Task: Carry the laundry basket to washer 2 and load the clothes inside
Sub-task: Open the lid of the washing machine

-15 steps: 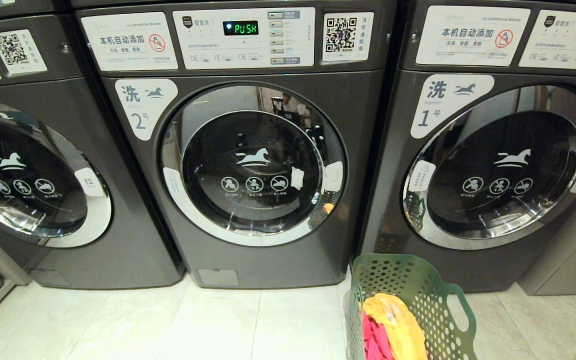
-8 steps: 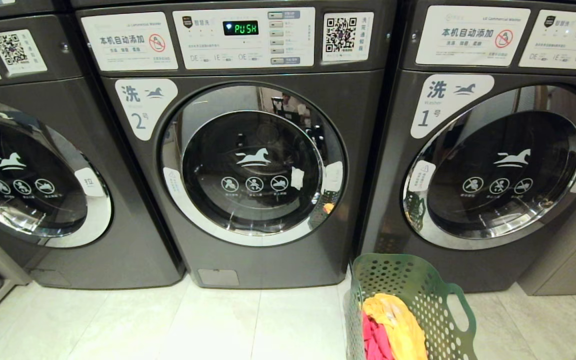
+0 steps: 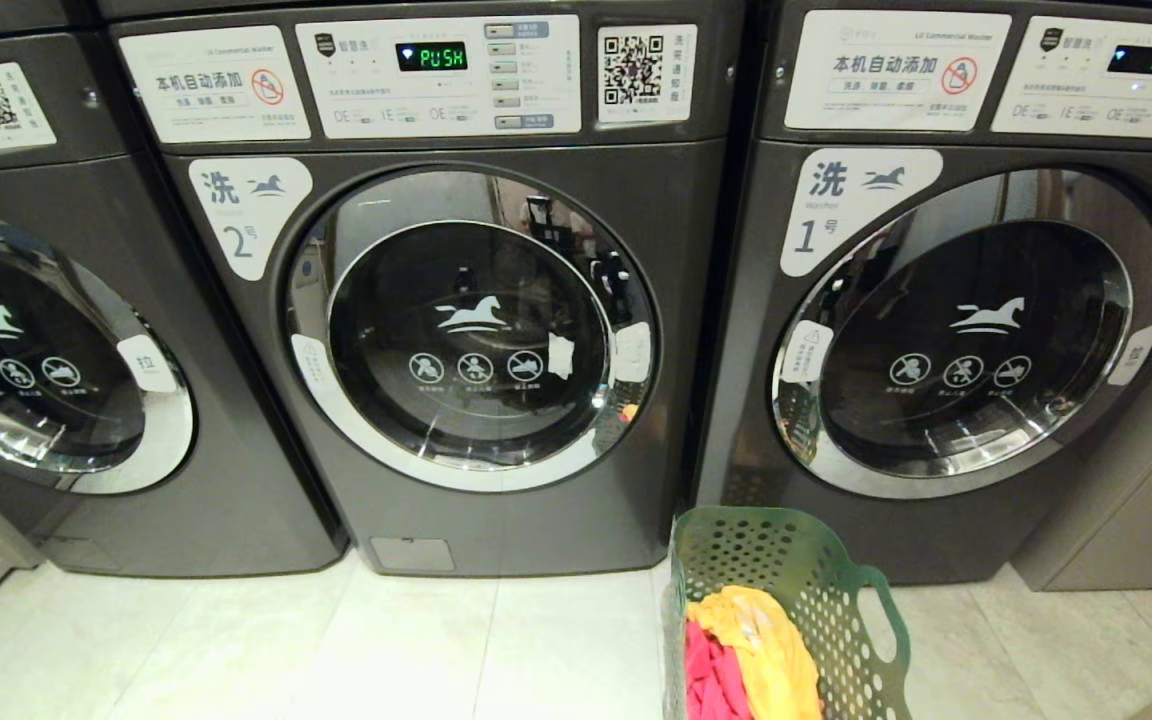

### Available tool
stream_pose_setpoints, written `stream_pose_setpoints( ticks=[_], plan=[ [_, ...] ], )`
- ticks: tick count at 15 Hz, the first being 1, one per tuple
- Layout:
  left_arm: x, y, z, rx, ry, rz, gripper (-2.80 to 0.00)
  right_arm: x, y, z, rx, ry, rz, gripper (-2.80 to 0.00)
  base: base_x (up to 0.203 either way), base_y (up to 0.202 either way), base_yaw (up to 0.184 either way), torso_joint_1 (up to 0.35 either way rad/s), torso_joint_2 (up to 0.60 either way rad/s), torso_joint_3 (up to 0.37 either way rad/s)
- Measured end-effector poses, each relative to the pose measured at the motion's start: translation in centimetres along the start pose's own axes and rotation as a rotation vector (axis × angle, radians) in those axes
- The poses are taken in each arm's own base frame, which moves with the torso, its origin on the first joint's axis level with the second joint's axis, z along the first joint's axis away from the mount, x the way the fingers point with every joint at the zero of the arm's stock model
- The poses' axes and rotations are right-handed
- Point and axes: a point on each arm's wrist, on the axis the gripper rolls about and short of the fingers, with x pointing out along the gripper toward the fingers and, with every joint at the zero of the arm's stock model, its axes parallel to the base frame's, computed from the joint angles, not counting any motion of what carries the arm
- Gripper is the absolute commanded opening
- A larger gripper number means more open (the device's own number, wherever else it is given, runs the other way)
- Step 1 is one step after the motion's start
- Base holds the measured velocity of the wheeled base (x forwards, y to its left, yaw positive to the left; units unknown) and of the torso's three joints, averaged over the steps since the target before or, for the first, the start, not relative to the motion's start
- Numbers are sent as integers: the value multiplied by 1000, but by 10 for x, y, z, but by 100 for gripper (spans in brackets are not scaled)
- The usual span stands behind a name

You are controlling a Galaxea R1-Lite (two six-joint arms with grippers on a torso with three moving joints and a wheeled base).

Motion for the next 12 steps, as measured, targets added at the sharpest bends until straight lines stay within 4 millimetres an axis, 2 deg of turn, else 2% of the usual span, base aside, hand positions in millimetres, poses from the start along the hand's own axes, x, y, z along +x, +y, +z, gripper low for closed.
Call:
stream_pose_setpoints(
  ticks=[12],
  plan=[
    [0,0,0,-1,0,1,-280,0,0,0,1,0,-1,-280,0,-192,1,2,3,1]
  ],
)
